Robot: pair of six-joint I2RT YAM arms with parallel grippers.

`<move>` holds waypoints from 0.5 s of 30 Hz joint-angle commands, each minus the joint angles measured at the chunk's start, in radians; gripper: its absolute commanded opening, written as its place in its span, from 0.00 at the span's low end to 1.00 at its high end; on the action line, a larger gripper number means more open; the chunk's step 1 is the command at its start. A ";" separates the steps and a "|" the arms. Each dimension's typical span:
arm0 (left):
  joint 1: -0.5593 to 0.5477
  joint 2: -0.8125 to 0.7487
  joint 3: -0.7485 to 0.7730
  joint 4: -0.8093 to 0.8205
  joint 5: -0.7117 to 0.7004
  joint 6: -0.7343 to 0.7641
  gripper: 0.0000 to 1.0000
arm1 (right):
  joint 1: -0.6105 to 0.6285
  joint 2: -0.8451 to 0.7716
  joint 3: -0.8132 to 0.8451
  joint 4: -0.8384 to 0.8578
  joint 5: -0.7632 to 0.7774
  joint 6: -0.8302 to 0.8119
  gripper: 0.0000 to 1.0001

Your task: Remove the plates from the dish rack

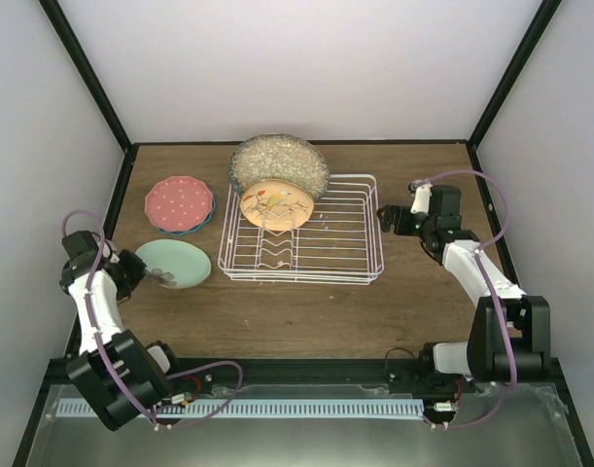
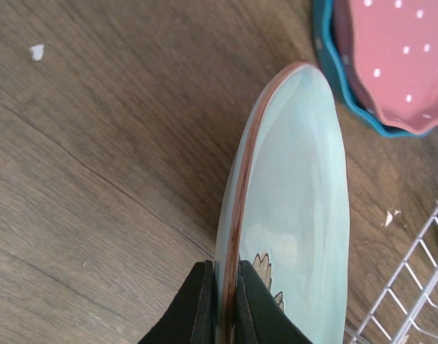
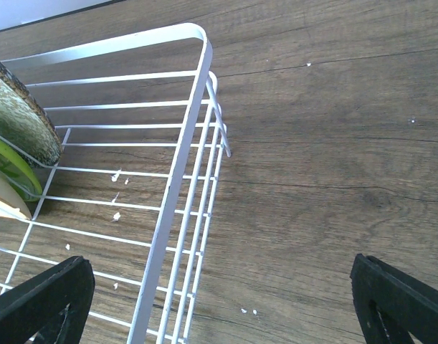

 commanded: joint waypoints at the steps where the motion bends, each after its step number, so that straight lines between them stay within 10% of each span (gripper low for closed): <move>1: 0.005 0.016 -0.013 0.046 -0.005 -0.066 0.04 | -0.008 -0.012 -0.005 0.012 0.009 0.004 1.00; 15: 0.005 0.100 -0.062 0.058 -0.070 -0.095 0.30 | -0.008 -0.049 -0.023 -0.006 0.035 0.010 1.00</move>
